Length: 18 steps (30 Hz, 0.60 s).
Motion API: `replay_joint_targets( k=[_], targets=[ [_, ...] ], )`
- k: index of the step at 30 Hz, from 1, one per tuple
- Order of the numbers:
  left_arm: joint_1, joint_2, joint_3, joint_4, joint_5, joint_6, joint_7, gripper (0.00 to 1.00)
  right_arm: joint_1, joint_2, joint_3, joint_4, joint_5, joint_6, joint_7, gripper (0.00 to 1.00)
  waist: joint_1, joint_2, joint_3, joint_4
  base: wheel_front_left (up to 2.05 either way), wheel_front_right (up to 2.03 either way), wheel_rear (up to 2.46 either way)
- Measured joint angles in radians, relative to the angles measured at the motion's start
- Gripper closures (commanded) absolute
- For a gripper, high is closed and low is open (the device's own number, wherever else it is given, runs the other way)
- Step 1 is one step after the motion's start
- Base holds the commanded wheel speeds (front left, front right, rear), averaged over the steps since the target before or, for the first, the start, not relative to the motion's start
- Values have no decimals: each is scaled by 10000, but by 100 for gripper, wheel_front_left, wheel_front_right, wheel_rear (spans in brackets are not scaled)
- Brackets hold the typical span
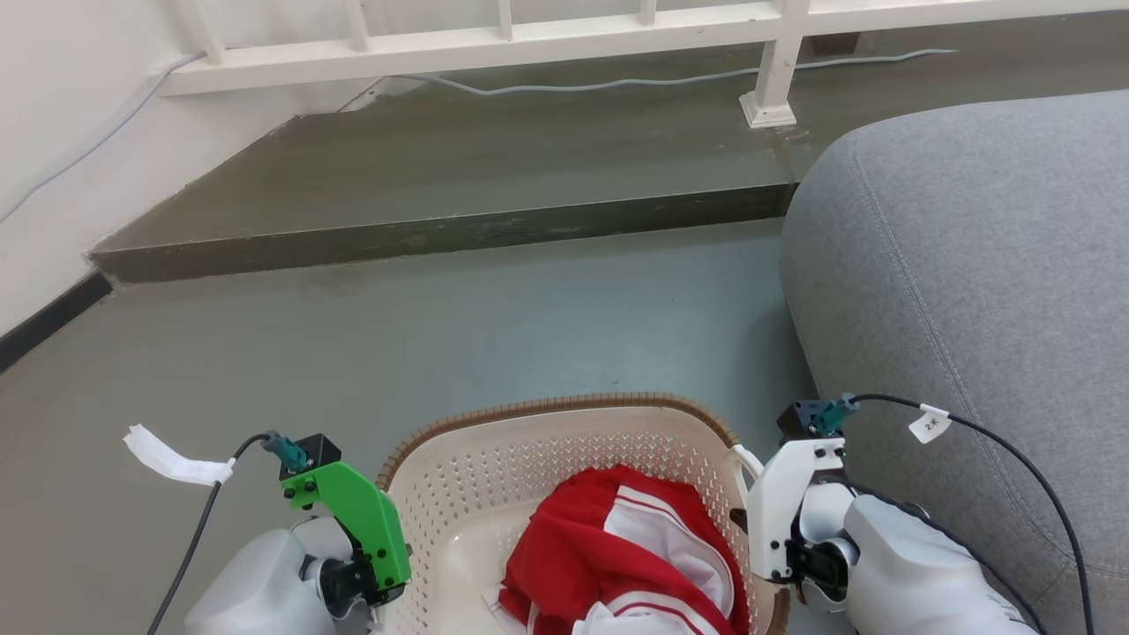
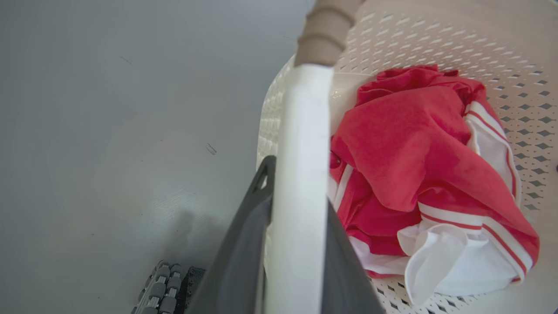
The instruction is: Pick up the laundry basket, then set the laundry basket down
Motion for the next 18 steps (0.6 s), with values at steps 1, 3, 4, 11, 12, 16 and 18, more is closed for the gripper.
replay_joint_targets(
  k=[1, 3, 4, 11, 12, 16, 18],
  targets=[
    [1, 10, -2, 0, -4, 0, 0, 100, 0, 0, 27, -6, 19, 0, 0, 100, 0, 0, -10, -3, 0, 0, 0],
    [2, 29, -4, -12, -6, 0, 0, 100, 0, 0, 81, -25, 38, 0, 2, 100, 0, 0, -27, -7, 0, 0, 0],
    [4, 38, -6, -17, -6, 0, 0, 100, -1, 0, 100, -35, 79, 0, 4, 100, 0, 0, -35, -9, 0, 0, 0],
    [28, 86, -29, -50, -61, -2, 4, 100, -1, 2, 169, -52, 194, 0, 31, 100, 0, 0, -58, -17, 0, 0, 0],
    [30, 88, -31, -52, -63, -2, 4, 100, -1, 2, 182, -52, 194, 0, 29, 100, 0, 0, -59, -20, 0, 0, 0],
    [35, 90, -44, -52, -82, -2, 17, 100, -2, 2, 215, -52, 215, 0, 29, 100, 0, 0, -55, -27, 0, 0, 0],
    [35, 96, -48, -50, -92, -2, 58, 100, -2, 0, 232, -52, 280, 0, 29, 100, 0, 0, -50, -26, 0, 0, 0]
  ],
)
